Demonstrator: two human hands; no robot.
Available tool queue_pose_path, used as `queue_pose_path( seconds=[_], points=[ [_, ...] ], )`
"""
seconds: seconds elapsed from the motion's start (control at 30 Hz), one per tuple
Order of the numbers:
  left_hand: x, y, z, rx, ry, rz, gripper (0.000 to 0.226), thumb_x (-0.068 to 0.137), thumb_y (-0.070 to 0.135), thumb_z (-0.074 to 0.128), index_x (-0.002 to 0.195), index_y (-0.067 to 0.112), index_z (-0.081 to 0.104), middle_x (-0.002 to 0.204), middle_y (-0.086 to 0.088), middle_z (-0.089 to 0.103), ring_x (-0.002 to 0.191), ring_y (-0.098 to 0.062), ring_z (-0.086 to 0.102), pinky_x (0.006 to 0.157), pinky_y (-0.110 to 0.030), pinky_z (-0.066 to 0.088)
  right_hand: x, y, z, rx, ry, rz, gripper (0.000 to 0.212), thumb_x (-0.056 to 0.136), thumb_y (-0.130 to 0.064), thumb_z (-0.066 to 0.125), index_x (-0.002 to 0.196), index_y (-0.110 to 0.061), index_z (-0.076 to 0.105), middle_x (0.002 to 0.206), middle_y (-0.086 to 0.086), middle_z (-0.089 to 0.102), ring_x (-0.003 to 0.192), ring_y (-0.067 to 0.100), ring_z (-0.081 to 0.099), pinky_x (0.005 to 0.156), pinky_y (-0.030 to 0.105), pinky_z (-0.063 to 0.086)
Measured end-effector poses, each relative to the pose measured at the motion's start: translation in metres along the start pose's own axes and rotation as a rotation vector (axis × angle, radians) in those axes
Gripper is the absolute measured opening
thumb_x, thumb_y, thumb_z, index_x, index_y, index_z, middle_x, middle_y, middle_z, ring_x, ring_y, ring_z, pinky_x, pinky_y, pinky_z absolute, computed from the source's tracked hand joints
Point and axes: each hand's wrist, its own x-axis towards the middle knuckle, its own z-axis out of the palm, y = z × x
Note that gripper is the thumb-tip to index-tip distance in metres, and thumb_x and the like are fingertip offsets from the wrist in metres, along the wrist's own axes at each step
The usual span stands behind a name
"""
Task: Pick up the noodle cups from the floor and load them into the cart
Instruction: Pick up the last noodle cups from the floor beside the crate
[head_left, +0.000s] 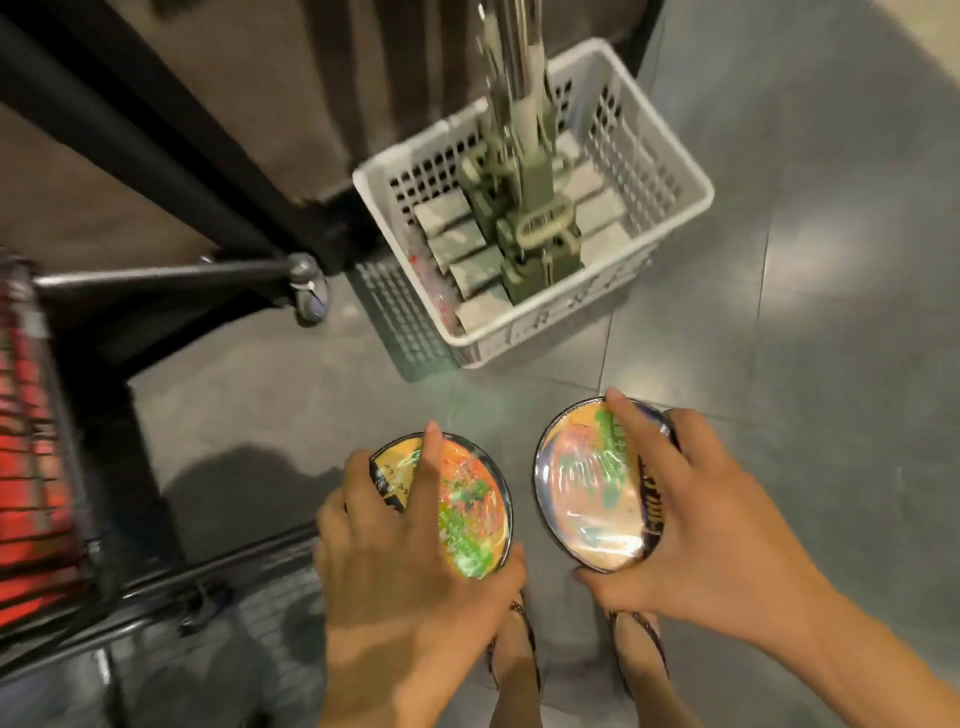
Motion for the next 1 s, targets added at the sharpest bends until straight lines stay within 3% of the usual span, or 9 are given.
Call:
queue_pose_path(
  seconds=[0.13, 0.3, 0.37, 0.5, 0.63, 0.73, 0.87, 0.93, 1.0],
  points=[
    [-0.051, 0.015, -0.099, 0.007, 0.079, -0.050, 0.112, 0.063, 0.077, 0.058, 0.144, 0.051, -0.015, 0.143, -0.005, 0.000, 0.128, -0.027, 0.012, 0.111, -0.040, 0.026, -0.030, -0.068, -0.076, 0.005, -0.003, -0.105, 0.129, 0.038, -0.068, 0.071, 0.151, -0.042, 0.014, 0.111, -0.013, 0.034, 0.096, 0.006, 0.045, 0.072, 0.017, 0.038],
    [-0.145, 0.031, -0.182, -0.068, 0.186, -0.146, 0.111, 0.062, 0.075, 0.060, 0.146, 0.052, -0.009, 0.145, -0.005, -0.001, 0.132, -0.031, 0.018, 0.109, -0.040, 0.028, -0.094, -0.133, -0.159, 0.007, -0.021, -0.257, 0.124, 0.041, -0.069, 0.066, 0.149, -0.047, 0.009, 0.103, -0.020, 0.026, 0.087, -0.005, 0.030, 0.062, 0.003, 0.028],
    [-0.187, 0.035, -0.196, -0.081, 0.200, -0.178, 0.112, 0.061, 0.077, 0.058, 0.147, 0.050, -0.009, 0.146, -0.007, 0.003, 0.129, -0.032, 0.022, 0.107, -0.041, 0.029, -0.122, -0.149, -0.184, -0.025, -0.053, -0.313, 0.124, 0.041, -0.070, 0.064, 0.146, -0.050, 0.003, 0.104, -0.019, 0.026, 0.086, -0.006, 0.029, 0.060, 0.003, 0.029],
    [-0.264, 0.041, -0.204, -0.134, 0.261, -0.315, 0.110, 0.052, 0.077, 0.052, 0.150, 0.047, 0.012, 0.143, -0.013, 0.024, 0.120, -0.040, 0.036, 0.098, -0.049, 0.038, -0.171, -0.169, -0.211, -0.112, -0.168, -0.381, 0.126, 0.038, -0.076, 0.061, 0.147, -0.050, 0.004, 0.111, -0.014, 0.031, 0.096, 0.007, 0.045, 0.066, 0.012, 0.031],
    [-0.332, 0.036, -0.191, -0.185, 0.170, -0.462, 0.109, 0.056, 0.081, 0.049, 0.148, 0.051, -0.001, 0.149, -0.011, 0.011, 0.130, -0.037, 0.027, 0.105, -0.047, 0.033, -0.210, -0.183, -0.206, -0.225, -0.317, -0.513, 0.126, 0.049, -0.080, 0.064, 0.149, -0.047, -0.005, 0.117, -0.012, 0.026, 0.111, 0.009, 0.045, 0.072, 0.017, 0.035],
    [-0.376, 0.024, -0.180, -0.234, 0.181, -0.616, 0.109, 0.047, 0.081, 0.046, 0.148, 0.048, 0.022, 0.141, -0.016, 0.034, 0.116, -0.043, 0.044, 0.094, -0.052, 0.043, -0.234, -0.201, -0.189, -0.298, -0.420, -0.561, 0.128, 0.048, -0.080, 0.065, 0.148, -0.048, -0.008, 0.122, -0.013, 0.023, 0.117, 0.010, 0.044, 0.080, 0.018, 0.041],
    [-0.423, -0.011, -0.155, -0.372, 0.294, -0.713, 0.107, 0.036, 0.079, 0.051, 0.132, 0.033, 0.058, 0.112, -0.020, 0.060, 0.077, -0.041, 0.060, 0.063, -0.047, 0.054, -0.264, -0.232, -0.156, -0.337, -0.483, -0.632, 0.126, 0.042, -0.084, 0.061, 0.143, -0.053, -0.006, 0.125, -0.011, 0.029, 0.119, 0.010, 0.048, 0.089, 0.023, 0.046],
    [-0.443, -0.028, -0.152, -0.472, 0.300, -0.770, 0.108, 0.037, 0.078, 0.054, 0.138, 0.039, 0.051, 0.124, -0.015, 0.054, 0.093, -0.038, 0.057, 0.074, -0.047, 0.053, -0.273, -0.253, -0.142, -0.423, -0.543, -0.645, 0.127, 0.042, -0.083, 0.061, 0.142, -0.055, -0.013, 0.123, -0.012, 0.023, 0.120, 0.007, 0.044, 0.088, 0.019, 0.043],
    [-0.462, -0.051, -0.158, -0.506, 0.248, -0.866, 0.111, 0.044, 0.082, 0.047, 0.147, 0.050, 0.024, 0.145, -0.006, 0.032, 0.120, -0.032, 0.043, 0.096, -0.043, 0.042, -0.277, -0.277, -0.127, -0.476, -0.563, -0.676, 0.128, 0.041, -0.082, 0.059, 0.142, -0.055, -0.014, 0.118, -0.013, 0.020, 0.116, 0.007, 0.046, 0.083, 0.017, 0.042]
  ],
)
